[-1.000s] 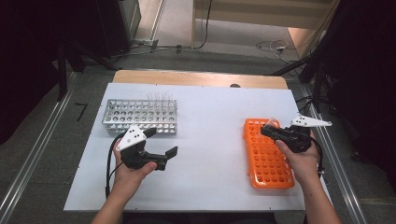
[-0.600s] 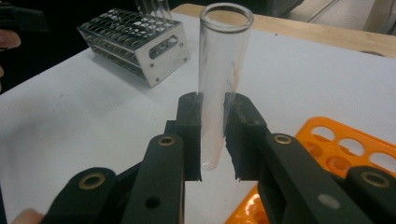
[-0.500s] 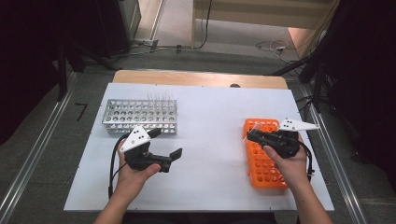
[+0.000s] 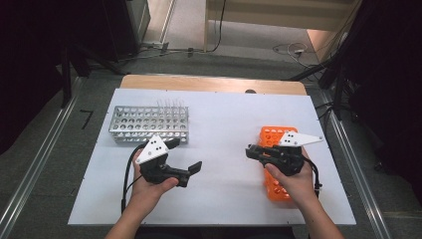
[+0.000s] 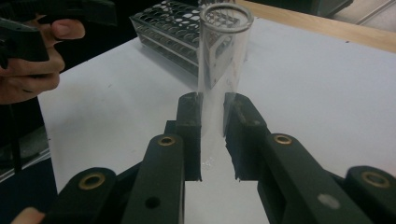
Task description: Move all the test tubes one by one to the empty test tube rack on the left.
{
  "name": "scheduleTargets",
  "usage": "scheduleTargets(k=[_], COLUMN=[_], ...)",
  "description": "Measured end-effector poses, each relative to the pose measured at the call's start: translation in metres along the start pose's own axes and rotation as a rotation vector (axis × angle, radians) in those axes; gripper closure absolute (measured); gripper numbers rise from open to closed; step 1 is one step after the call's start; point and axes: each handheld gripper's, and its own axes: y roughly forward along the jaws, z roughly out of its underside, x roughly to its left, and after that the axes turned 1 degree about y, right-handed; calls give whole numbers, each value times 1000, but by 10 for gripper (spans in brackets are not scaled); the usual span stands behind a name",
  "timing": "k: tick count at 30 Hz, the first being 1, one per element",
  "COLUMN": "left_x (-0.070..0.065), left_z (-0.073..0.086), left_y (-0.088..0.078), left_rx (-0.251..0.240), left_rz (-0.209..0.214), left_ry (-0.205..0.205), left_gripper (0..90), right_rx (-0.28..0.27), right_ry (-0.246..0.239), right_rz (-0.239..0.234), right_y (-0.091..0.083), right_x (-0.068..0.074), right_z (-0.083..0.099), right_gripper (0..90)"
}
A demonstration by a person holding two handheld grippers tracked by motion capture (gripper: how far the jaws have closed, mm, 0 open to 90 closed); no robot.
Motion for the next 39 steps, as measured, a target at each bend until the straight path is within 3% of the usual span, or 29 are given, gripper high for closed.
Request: scheduleTargets(k=[28,33,39], left_x=[-28,-33,-39], left_z=[-6,-6,-6], left_y=[20,23,26], left_rx=[7,6,11], left_rz=[115,145,142], left_ry=[15,12,20], left_gripper=[41,107,285], right_rx=[72,87,101], right_ry=[-94,-108,-123], right_rz=[-125,-138,-152], right_y=[40,46,51], right_x=[53,59,67], right_z=[-1,0,1], right_gripper=[741,741,741])
